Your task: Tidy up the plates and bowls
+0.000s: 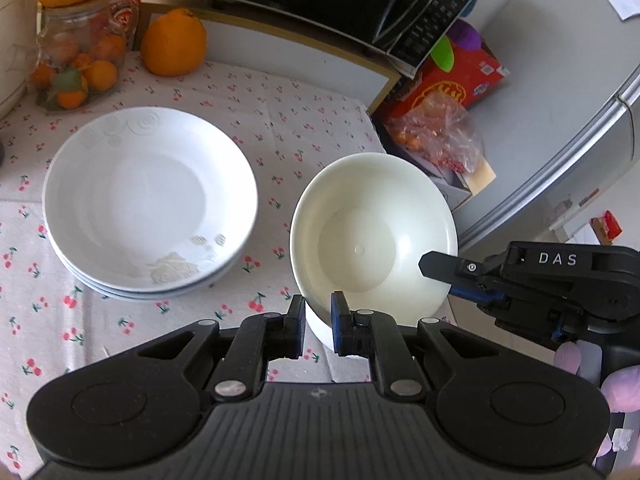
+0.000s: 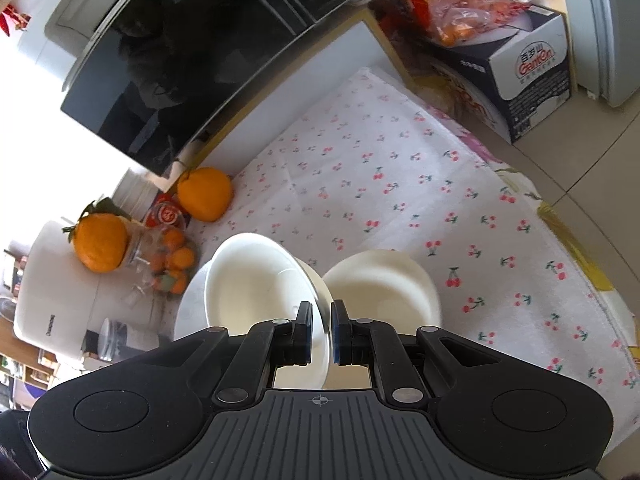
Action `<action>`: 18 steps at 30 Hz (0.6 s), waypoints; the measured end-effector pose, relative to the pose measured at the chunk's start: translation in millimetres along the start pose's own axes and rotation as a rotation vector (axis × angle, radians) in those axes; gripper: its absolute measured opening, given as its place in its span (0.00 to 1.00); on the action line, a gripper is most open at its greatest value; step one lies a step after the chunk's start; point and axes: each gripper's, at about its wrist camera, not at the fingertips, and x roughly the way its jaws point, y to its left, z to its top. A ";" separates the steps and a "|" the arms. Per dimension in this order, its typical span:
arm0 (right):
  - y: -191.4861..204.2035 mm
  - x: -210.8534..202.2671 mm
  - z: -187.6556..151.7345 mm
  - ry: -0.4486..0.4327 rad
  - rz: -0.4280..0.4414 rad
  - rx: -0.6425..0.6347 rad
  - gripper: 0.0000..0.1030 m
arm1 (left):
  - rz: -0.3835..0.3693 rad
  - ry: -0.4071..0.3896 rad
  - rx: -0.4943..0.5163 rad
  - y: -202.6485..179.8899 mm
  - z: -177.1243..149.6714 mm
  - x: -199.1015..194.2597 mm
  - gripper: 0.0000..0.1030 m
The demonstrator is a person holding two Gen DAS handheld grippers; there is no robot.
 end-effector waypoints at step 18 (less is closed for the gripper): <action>-29.0 9.1 6.1 0.038 -0.094 0.026 0.11 | 0.039 0.048 0.042 -17.4 -8.0 23.1 0.12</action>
